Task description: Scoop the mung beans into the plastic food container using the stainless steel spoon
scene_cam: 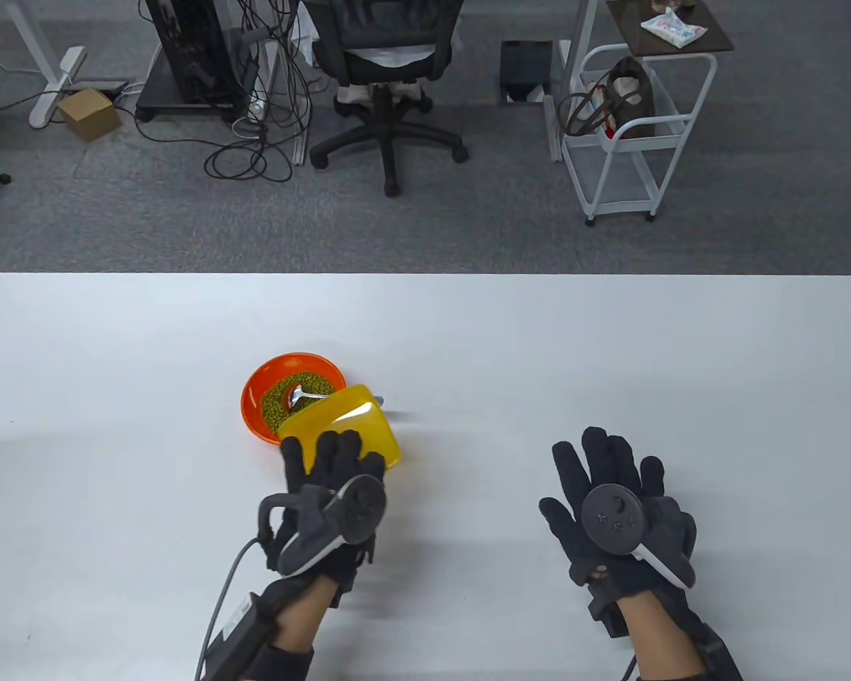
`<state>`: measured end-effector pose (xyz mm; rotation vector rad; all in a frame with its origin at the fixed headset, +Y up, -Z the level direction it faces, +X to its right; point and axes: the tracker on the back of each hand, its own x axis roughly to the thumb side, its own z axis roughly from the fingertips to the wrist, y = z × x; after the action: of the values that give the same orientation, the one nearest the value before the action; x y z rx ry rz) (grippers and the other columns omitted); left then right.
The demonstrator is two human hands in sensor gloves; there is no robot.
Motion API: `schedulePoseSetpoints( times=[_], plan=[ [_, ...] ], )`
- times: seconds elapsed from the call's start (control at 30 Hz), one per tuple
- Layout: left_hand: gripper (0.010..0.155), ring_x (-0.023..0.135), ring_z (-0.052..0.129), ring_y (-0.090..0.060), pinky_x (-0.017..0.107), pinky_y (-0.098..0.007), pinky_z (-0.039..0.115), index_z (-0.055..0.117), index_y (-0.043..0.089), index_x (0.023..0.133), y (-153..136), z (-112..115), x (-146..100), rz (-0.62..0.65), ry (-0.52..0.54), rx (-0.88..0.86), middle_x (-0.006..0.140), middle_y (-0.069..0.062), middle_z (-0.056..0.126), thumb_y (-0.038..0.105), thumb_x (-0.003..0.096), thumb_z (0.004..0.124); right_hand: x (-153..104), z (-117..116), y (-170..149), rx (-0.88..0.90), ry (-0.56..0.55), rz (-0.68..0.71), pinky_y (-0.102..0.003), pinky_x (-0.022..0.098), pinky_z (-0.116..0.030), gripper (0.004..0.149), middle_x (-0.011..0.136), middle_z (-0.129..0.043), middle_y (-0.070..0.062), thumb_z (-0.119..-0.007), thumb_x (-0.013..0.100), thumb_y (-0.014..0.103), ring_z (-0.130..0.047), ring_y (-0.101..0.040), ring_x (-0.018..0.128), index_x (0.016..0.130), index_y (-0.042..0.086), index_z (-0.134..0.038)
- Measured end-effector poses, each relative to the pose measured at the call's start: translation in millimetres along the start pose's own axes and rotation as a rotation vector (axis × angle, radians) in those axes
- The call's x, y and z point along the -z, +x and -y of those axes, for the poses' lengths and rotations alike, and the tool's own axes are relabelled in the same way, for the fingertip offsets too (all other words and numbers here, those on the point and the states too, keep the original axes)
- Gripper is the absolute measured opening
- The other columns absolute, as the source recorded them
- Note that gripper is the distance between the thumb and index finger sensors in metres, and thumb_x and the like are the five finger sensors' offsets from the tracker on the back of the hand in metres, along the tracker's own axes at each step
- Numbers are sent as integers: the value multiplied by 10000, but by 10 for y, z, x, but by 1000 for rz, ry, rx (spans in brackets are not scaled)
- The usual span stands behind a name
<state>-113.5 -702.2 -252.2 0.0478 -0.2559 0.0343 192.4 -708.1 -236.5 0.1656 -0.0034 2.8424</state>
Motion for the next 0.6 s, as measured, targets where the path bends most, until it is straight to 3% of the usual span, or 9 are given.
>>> schedulePoseSetpoints(
  times=[0.13,0.23,0.6],
  plan=[
    [445,1052,681,-381,776,-666,315,645,397,906,534,209,187,172,-135,54,1120,-78,624,421,462,628,-17,38,-12,20,-15,5,-651,683,-1,737,1139,-19,-3,-670,510,581,-62,-343,1064,1091,354,-278],
    [444,1047,684,-385,781,-658,326,637,404,903,737,384,348,198,-219,93,1119,-62,628,425,460,622,-17,42,-23,30,-14,5,-650,684,-1,738,1139,-18,-2,-669,510,581,-61,-342,1065,1091,352,-275],
    [440,1072,633,-379,780,-678,316,630,399,902,744,598,633,161,-283,115,1118,-45,635,422,463,616,1,55,-50,49,-2,5,-647,687,8,736,1140,-13,3,-673,510,576,-53,-338,1066,1090,355,-278]
  ],
)
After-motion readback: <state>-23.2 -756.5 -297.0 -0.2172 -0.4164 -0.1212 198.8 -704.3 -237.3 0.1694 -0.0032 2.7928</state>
